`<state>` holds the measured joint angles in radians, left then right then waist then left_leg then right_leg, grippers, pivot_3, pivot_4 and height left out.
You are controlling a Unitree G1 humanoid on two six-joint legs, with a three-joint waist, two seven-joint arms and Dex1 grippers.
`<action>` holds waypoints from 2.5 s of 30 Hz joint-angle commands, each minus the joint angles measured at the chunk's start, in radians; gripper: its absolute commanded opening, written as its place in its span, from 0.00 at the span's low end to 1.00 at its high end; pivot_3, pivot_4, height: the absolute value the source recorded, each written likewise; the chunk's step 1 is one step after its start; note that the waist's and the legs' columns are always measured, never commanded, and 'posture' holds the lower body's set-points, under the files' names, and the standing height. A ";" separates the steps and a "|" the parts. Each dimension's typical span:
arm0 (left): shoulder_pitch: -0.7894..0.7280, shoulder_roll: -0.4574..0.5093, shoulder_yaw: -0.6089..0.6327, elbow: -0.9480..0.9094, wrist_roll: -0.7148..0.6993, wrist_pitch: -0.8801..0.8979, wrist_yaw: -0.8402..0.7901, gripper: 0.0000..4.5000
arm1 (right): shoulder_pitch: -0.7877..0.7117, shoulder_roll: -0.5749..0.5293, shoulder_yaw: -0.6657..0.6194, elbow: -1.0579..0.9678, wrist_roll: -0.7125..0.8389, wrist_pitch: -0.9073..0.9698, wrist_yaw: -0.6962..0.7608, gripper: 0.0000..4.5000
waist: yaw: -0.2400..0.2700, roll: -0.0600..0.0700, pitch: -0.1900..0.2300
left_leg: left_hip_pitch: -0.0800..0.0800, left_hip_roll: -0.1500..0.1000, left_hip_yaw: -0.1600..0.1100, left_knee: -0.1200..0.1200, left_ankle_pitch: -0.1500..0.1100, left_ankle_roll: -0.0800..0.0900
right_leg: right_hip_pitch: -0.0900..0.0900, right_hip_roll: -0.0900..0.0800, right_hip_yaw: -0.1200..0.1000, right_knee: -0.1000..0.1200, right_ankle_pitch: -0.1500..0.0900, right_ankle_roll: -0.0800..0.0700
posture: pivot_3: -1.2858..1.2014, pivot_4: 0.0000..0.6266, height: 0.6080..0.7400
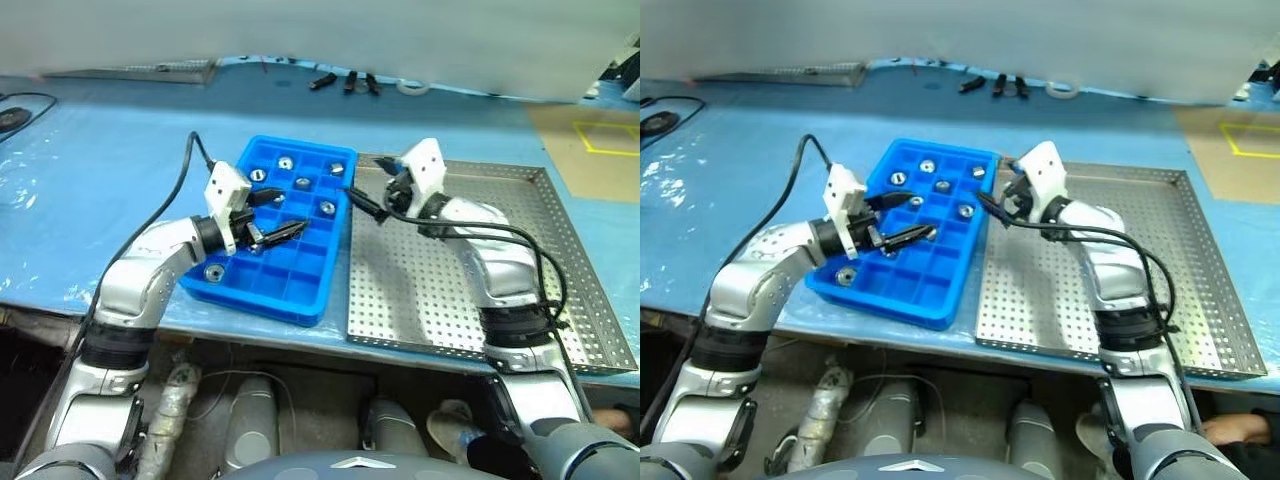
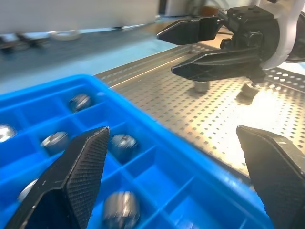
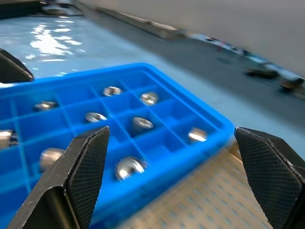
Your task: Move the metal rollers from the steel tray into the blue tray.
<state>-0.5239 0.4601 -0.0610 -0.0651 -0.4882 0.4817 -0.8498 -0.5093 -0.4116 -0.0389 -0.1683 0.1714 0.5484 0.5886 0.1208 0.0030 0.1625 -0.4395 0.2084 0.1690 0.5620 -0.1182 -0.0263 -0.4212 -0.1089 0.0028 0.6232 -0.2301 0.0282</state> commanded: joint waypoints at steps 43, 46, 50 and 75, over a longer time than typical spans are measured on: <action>-0.109 -0.099 -0.065 0.059 0.070 -0.016 -0.096 1.00 | 0.258 -0.007 -0.270 0.218 0.016 -0.014 -0.394 0.73 | -0.077 0.001 0.000 | 0.003 0.001 0.005 0.002 -0.003 0.010 | 0.002 -0.001 0.002 -0.001 -0.001 -0.006 | 0.46 0.24 1.00; -0.106 -0.096 -0.065 0.070 0.073 -0.026 -0.105 1.00 | 0.273 -0.006 -0.269 0.199 0.029 0.009 -0.397 0.51 | -0.076 0.001 0.000 | 0.003 0.001 0.005 0.002 -0.003 0.010 | 0.002 -0.001 0.002 -0.001 -0.001 -0.006 | 0.46 0.24 1.00; -0.099 -0.091 -0.062 0.078 0.075 -0.036 -0.115 1.00 | 0.279 -0.002 -0.247 0.134 0.063 0.048 -0.370 0.38 | -0.077 0.001 0.000 | 0.003 0.001 0.005 0.002 -0.003 0.010 | 0.002 -0.001 0.002 -0.001 -0.001 -0.006 | 0.46 0.24 1.00; 0.267 0.169 0.271 -0.311 -0.041 0.112 0.039 1.00 | -0.147 0.019 0.258 0.119 0.163 0.090 0.187 0.38 | 0.015 0.001 0.000 | -0.002 0.002 0.002 -0.004 0.000 0.005 | -0.001 -0.001 -0.004 -0.004 -0.001 -0.006 | 0.64 0.24 1.00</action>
<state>-0.2722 0.6147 0.1715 -0.2974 -0.4997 0.5810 -0.8288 -0.6459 -0.3769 0.2001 -0.0120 0.3330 0.6407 0.7259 0.1354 0.0037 0.1629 -0.4412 0.2102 0.1710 0.5570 -0.1184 -0.0210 -0.4223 -0.1097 -0.0013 0.6189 -0.2310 0.0219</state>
